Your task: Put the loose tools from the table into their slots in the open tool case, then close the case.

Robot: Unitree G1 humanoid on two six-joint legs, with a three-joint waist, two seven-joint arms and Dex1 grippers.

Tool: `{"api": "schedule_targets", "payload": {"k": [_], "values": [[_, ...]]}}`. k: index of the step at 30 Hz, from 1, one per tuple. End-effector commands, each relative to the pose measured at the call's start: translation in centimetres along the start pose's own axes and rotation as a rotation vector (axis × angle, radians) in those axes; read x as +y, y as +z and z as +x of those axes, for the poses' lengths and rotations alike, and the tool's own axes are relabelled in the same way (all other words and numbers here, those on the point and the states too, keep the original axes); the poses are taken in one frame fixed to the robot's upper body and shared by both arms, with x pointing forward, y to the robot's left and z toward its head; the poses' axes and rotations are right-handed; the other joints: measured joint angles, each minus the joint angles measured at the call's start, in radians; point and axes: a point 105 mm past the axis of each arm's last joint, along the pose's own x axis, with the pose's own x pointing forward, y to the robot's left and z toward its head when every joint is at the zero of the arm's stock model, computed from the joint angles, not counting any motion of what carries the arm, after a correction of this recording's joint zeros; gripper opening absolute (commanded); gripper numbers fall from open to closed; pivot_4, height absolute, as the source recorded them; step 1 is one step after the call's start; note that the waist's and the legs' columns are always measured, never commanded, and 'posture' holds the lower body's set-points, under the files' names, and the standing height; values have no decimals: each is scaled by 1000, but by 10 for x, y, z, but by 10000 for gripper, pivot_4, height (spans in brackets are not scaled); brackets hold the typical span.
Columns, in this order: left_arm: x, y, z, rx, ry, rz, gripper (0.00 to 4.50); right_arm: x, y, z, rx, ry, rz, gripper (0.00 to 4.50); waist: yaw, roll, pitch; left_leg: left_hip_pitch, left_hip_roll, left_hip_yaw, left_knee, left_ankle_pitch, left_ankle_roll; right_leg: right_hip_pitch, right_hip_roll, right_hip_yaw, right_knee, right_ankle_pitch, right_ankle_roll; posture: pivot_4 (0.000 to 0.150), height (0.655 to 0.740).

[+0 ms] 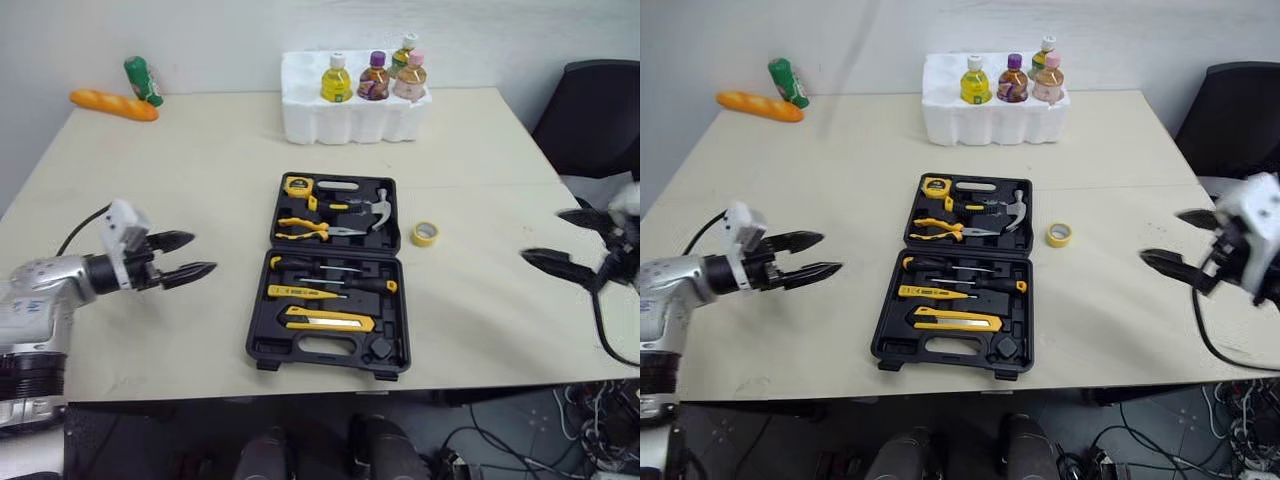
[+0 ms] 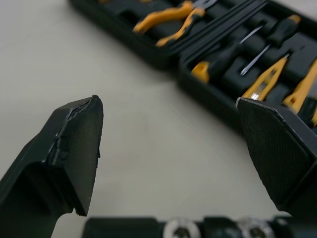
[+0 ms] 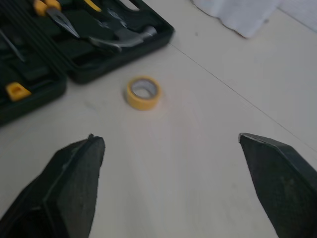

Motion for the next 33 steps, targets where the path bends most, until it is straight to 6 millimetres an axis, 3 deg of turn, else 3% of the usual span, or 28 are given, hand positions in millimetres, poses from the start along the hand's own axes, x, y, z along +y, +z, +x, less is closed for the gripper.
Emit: {"api": "schedule_targets", "payload": {"k": [1,6,14,22,25,30,33], "values": [[-25,39,20,-90,-111,89,44883,2,1,25,104,107,-93,45000,-1,0,0,-2,0,0,1,2,0,-2,0,0,1,0,0,1500,7367],[-36,64,40,-178,-154,121,44883,8,4,72,182,227,-219,45000,-4,0,0,-8,-2,4,2,6,0,-9,2,2,6,1,1,1500,7367],[-43,75,52,-207,-191,161,44883,1,-9,123,317,265,-313,45000,-13,0,0,-8,-4,3,2,8,1,-9,1,2,9,1,1,1500,7367],[-50,75,55,-212,-203,177,44883,-7,-12,149,348,243,-331,45000,-26,0,0,-9,-4,2,2,8,1,-9,1,2,9,1,2,1500,7367],[-49,74,54,-208,-192,182,45000,-3,-13,152,355,272,-353,36934,-28,0,0,-9,-4,2,2,8,1,-9,1,2,10,1,2,1500,7367],[-49,70,53,-194,-194,185,45000,-2,-16,150,355,279,-376,12762,-28,0,0,-8,-3,2,2,8,0,-9,1,2,10,1,1,1500,7367],[-48,69,53,-193,-193,184,45000,-8,-13,149,349,246,-383,12762,-28,0,0,-8,-3,2,2,9,0,-9,1,2,10,1,1,1500,7367]]}}
